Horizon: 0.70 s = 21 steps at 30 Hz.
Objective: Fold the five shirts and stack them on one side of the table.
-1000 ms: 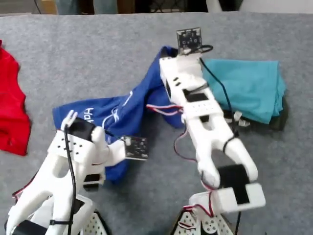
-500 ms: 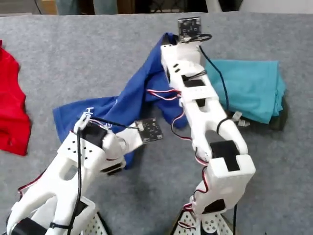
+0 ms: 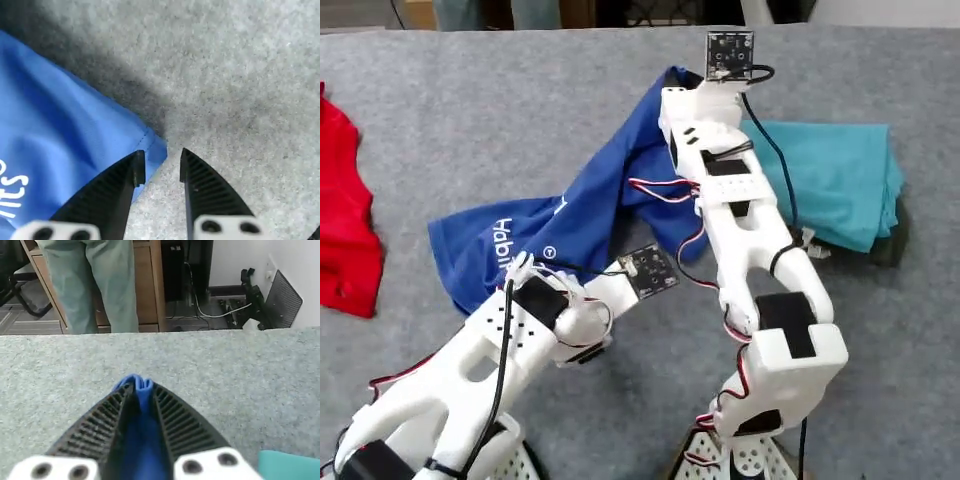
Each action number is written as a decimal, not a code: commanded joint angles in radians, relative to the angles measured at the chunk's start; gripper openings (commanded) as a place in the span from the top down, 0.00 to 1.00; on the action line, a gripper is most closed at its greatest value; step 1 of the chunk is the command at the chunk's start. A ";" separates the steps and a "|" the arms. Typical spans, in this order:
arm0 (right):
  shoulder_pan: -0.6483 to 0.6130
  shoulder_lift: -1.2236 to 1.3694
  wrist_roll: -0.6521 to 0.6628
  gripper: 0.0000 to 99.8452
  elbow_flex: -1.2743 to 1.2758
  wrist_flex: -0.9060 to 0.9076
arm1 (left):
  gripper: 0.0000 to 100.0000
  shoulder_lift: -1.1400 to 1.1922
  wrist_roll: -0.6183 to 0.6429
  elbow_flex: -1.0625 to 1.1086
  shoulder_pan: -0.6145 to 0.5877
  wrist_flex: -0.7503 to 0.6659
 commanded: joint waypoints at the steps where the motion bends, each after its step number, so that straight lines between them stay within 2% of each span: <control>1: 0.009 -0.062 -0.009 0.99 -0.058 0.005 | 0.86 0.026 0.057 -0.013 0.001 -0.035; 8: 0.009 -0.062 -0.009 0.99 -0.058 0.005 | 0.86 0.239 0.265 -0.090 -0.022 -0.058; 18: 0.011 -0.065 -0.009 0.99 -0.058 0.005 | 0.86 0.367 0.318 -0.148 -0.018 -0.057; 21: 0.011 -0.064 -0.009 0.99 -0.058 0.005 | 0.86 0.397 0.379 -0.151 -0.025 -0.051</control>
